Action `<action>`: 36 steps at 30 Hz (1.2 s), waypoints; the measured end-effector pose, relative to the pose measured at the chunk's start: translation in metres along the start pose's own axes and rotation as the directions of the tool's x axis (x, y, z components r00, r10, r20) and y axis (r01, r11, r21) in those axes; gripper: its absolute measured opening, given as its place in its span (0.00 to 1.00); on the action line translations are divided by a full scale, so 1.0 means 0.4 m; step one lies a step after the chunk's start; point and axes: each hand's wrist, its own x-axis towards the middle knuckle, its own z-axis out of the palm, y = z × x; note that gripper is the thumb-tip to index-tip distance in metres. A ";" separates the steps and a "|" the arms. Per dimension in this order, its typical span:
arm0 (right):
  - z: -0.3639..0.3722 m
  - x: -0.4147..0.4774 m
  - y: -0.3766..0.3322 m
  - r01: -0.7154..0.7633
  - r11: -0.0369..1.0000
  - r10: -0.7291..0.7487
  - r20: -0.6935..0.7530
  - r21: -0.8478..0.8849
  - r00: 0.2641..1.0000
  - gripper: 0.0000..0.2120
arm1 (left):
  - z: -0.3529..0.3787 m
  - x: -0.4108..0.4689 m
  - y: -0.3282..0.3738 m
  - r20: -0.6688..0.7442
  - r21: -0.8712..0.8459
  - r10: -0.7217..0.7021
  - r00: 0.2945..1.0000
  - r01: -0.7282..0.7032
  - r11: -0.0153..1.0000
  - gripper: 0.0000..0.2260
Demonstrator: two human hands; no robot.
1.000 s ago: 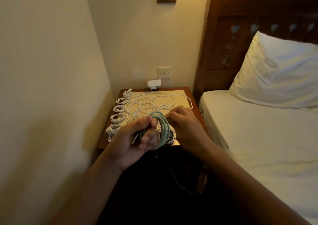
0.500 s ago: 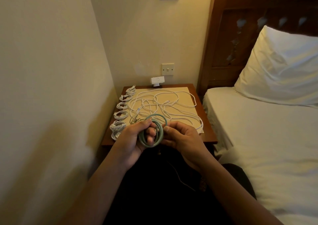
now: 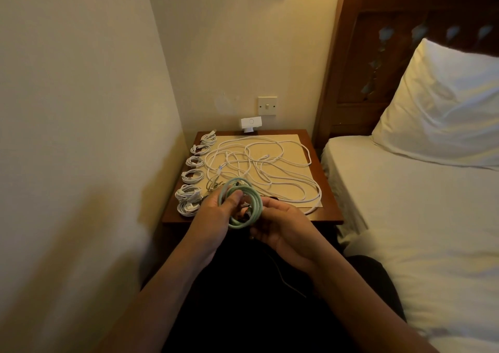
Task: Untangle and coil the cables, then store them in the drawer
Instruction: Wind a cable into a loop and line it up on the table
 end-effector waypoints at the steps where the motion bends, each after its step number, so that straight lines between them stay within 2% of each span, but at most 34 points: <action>1: -0.004 -0.003 -0.003 -0.028 0.999 0.027 0.022 0.031 0.999 0.14 | -0.001 0.004 -0.005 -0.018 0.073 0.034 0.999 -0.032 0.997 0.10; 4: -0.003 -0.010 -0.012 -0.092 0.996 0.090 0.073 0.022 0.993 0.18 | 0.001 0.002 -0.015 -0.023 0.303 0.148 0.989 -0.134 0.944 0.09; 6: 0.004 -0.004 -0.005 -0.074 0.988 0.077 0.017 -0.137 0.997 0.15 | 0.001 -0.002 -0.021 0.001 0.383 0.188 0.982 -0.174 0.907 0.08; 8: 0.015 0.002 0.001 -0.009 0.934 -0.019 -0.077 -0.356 0.997 0.10 | 0.000 -0.005 -0.021 0.011 0.409 0.197 0.980 -0.184 0.894 0.07; 9: 0.017 0.003 0.004 0.030 0.848 -0.098 -0.101 -0.529 0.990 0.08 | -0.003 -0.005 -0.023 0.010 0.430 0.200 0.980 -0.185 0.884 0.07; 11: 0.017 -0.001 0.006 0.086 0.516 -0.221 -0.035 -0.852 0.975 0.06 | -0.013 -0.001 -0.021 -0.006 0.484 0.220 0.976 -0.189 0.854 0.06; 12: 0.014 -0.004 0.008 0.106 0.364 -0.228 0.022 -0.925 0.973 0.06 | -0.024 0.003 -0.017 -0.019 0.509 0.222 0.975 -0.182 0.841 0.06; 13: 0.009 -0.008 0.006 0.116 0.269 -0.215 0.058 -0.956 0.975 0.08 | -0.036 0.007 -0.008 -0.039 0.521 0.210 0.977 -0.159 0.839 0.06; 15: -0.009 -0.024 -0.013 0.120 0.217 -0.196 0.077 -0.969 0.978 0.10 | -0.075 0.018 0.010 -0.065 0.447 0.133 0.989 -0.090 0.890 0.08; 17: -0.029 -0.048 -0.048 0.145 0.194 -0.227 0.100 -0.970 0.969 0.10 | -0.112 0.020 0.032 -0.057 0.254 0.033 0.998 -0.017 0.967 0.08; 21: -0.075 -0.078 -0.093 0.214 0.134 -0.326 0.161 -0.967 0.931 0.11 | -0.125 0.007 0.054 0.012 0.135 0.022 1.000 -0.024 0.991 0.09; 24: -0.106 -0.065 -0.068 0.183 -0.126 -0.467 0.221 -0.975 0.856 0.13 | -0.080 -0.008 0.049 0.074 -0.056 -0.033 0.997 0.037 0.998 0.10; 25: -0.110 -0.060 -0.058 0.177 -0.159 -0.490 0.233 -0.971 0.840 0.13 | -0.064 -0.011 0.045 0.106 -0.121 -0.043 0.993 0.055 0.991 0.12; 26: -0.108 -0.058 -0.050 0.176 -0.128 -0.497 0.217 -0.976 0.840 0.12 | -0.048 -0.013 0.040 0.138 -0.190 -0.037 0.990 0.063 0.980 0.13; 27: -0.102 -0.059 -0.039 0.176 -0.049 -0.499 0.177 -0.983 0.848 0.10 | -0.037 -0.014 0.034 0.155 -0.250 -0.022 0.988 0.061 0.966 0.14; 28: -0.093 -0.060 -0.025 0.174 0.081 -0.507 0.110 -0.981 0.855 0.09 | -0.023 -0.015 0.029 0.160 -0.295 -0.008 0.987 0.056 0.954 0.14; 30: -0.068 -0.063 0.004 0.177 0.458 -0.495 -0.084 -0.871 0.865 0.08 | 0.011 -0.024 0.017 0.130 -0.329 -0.009 0.991 0.052 0.943 0.12; 31: -0.053 -0.062 0.017 0.188 0.643 -0.455 -0.173 -0.743 0.873 0.07 | 0.028 -0.030 0.008 0.099 -0.311 -0.005 0.995 0.035 0.950 0.11; 32: -0.037 -0.060 0.030 0.197 0.778 -0.411 -0.245 -0.596 0.878 0.06 | 0.043 -0.035 -0.004 0.061 -0.262 0.006 0.998 0.010 0.965 0.10; 34: -0.012 -0.057 0.049 0.213 0.921 -0.329 -0.360 -0.326 0.873 0.05 | 0.062 -0.041 -0.037 -0.003 -0.160 0.021 1.000 -0.021 0.987 0.09; 36: 0.002 -0.054 0.059 0.220 0.968 -0.250 -0.443 -0.118 0.861 0.05 | 0.076 -0.043 -0.062 -0.064 -0.148 0.014 0.998 -0.023 0.989 0.10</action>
